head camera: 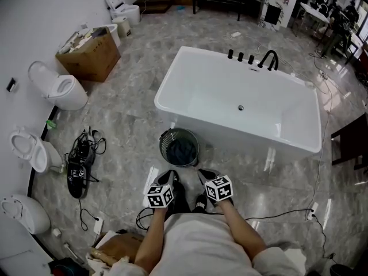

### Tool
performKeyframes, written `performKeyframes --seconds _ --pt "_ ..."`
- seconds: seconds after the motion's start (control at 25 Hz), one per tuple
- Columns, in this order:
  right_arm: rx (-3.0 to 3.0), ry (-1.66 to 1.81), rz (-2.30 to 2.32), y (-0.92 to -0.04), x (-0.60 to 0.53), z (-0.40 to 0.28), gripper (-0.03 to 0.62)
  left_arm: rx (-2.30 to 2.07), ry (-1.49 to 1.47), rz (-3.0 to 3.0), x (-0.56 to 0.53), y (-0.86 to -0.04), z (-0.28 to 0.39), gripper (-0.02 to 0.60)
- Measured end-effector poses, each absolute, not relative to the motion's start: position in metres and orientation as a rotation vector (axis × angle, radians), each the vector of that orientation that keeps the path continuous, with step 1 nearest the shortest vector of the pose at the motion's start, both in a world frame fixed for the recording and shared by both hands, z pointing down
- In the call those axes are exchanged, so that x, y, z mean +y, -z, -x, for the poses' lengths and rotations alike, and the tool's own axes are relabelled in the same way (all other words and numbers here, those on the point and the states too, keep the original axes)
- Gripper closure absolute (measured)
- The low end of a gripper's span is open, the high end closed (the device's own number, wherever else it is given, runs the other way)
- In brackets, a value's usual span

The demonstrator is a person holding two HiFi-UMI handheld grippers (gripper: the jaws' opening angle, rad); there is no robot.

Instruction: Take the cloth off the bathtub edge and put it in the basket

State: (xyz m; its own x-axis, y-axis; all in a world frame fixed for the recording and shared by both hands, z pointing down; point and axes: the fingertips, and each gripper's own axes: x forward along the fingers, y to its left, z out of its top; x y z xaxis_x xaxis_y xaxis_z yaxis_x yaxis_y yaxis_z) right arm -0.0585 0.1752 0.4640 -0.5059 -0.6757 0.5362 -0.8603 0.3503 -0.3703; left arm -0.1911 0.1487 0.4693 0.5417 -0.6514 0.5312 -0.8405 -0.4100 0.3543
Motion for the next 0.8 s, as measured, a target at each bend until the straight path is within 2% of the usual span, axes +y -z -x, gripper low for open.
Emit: performKeyframes --seconds 0.8 --pt "-2.329 -0.872 -1.377 -0.4648 0.175 0.0617 0.592 -1.22 -0.442 -2.187 0.1522 -0.4725 0.1983 0.525"
